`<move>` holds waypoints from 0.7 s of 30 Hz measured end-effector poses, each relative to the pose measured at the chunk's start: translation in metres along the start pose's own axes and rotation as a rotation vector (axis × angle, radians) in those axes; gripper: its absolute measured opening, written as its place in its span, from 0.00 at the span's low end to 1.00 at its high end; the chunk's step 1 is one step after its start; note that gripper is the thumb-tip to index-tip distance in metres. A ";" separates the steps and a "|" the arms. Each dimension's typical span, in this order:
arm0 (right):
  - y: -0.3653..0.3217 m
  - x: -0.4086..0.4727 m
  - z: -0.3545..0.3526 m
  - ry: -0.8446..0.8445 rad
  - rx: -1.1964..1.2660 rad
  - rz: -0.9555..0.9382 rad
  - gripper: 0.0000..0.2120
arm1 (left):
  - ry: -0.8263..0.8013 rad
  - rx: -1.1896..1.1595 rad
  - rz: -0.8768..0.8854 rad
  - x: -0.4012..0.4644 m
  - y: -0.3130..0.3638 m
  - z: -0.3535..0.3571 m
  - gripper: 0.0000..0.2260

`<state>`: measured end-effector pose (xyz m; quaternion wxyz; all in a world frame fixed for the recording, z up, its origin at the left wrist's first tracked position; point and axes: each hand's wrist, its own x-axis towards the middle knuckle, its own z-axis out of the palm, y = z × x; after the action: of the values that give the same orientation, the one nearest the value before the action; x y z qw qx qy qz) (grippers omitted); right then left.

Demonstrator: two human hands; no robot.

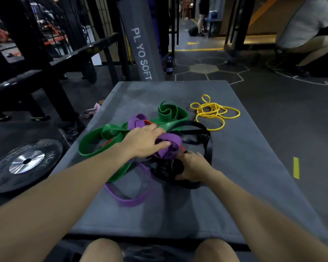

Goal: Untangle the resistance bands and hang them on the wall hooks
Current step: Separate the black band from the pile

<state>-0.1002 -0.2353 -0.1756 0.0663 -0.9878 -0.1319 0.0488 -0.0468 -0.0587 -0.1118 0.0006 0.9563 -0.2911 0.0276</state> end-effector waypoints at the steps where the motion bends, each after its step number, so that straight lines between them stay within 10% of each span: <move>1: -0.001 0.000 0.002 0.032 -0.030 -0.015 0.29 | -0.007 -0.039 -0.025 0.001 0.000 0.003 0.23; 7: -0.002 -0.006 -0.006 0.111 -0.023 -0.015 0.20 | 0.140 -0.451 -0.256 0.015 -0.006 0.009 0.21; 21: 0.032 -0.051 -0.125 0.774 1.022 0.132 0.15 | 0.346 -0.850 -0.762 0.009 -0.006 -0.017 0.18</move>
<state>-0.1271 -0.2948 -0.0534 0.5682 -0.7839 0.0027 -0.2503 -0.0364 -0.0584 -0.0943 0.4405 0.8909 0.0914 0.0618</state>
